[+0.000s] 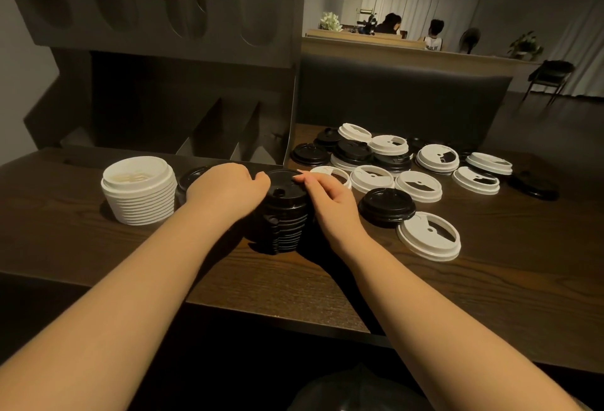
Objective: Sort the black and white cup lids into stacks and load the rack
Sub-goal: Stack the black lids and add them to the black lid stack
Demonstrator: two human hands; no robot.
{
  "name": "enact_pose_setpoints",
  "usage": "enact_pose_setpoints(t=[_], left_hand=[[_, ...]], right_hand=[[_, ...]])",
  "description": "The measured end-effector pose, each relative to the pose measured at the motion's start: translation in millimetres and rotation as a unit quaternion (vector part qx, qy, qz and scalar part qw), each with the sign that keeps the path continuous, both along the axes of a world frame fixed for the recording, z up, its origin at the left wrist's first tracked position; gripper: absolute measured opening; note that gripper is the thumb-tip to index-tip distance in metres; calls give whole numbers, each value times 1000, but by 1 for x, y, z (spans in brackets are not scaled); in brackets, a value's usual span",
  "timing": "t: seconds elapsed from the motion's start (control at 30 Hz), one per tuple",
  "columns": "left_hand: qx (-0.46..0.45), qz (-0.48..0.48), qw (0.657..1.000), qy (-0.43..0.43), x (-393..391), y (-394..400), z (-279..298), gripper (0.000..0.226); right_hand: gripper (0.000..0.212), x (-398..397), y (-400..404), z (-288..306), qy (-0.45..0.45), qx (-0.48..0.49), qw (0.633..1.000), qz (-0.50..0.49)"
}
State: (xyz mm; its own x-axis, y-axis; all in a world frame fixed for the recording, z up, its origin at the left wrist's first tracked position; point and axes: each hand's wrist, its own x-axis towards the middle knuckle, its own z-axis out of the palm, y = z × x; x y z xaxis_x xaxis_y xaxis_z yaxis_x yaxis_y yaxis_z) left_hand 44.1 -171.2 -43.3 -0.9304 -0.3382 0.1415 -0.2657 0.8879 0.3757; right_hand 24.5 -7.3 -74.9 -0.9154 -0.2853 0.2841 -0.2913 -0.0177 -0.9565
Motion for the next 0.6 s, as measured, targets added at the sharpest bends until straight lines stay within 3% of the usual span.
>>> enact_pose_setpoints(t=[0.17, 0.33, 0.4, 0.47, 0.53, 0.6], left_hand=[[140, -148, 974, 96, 10, 9, -9, 44], [218, -152, 956, 122, 9, 11, -19, 58], [269, -174, 930, 180, 11, 12, -22, 63], [314, -211, 899, 220, 15, 15, -31, 57], [327, -227, 897, 194, 12, 12, -37, 53], [342, -221, 900, 153, 11, 6, -32, 55]], right_hand=[[34, 3, 2, 3, -46, -44, 997, 47], [31, 6, 0, 1, 46, 32, 998, 14], [29, 5, 2, 1, 94, 54, 994, -1], [42, 4, 4, 0, 115, 68, 991, 18], [58, 2, 4, -1, 102, 110, 988, 35], [61, 1, 6, 3, 91, 141, 985, 31]])
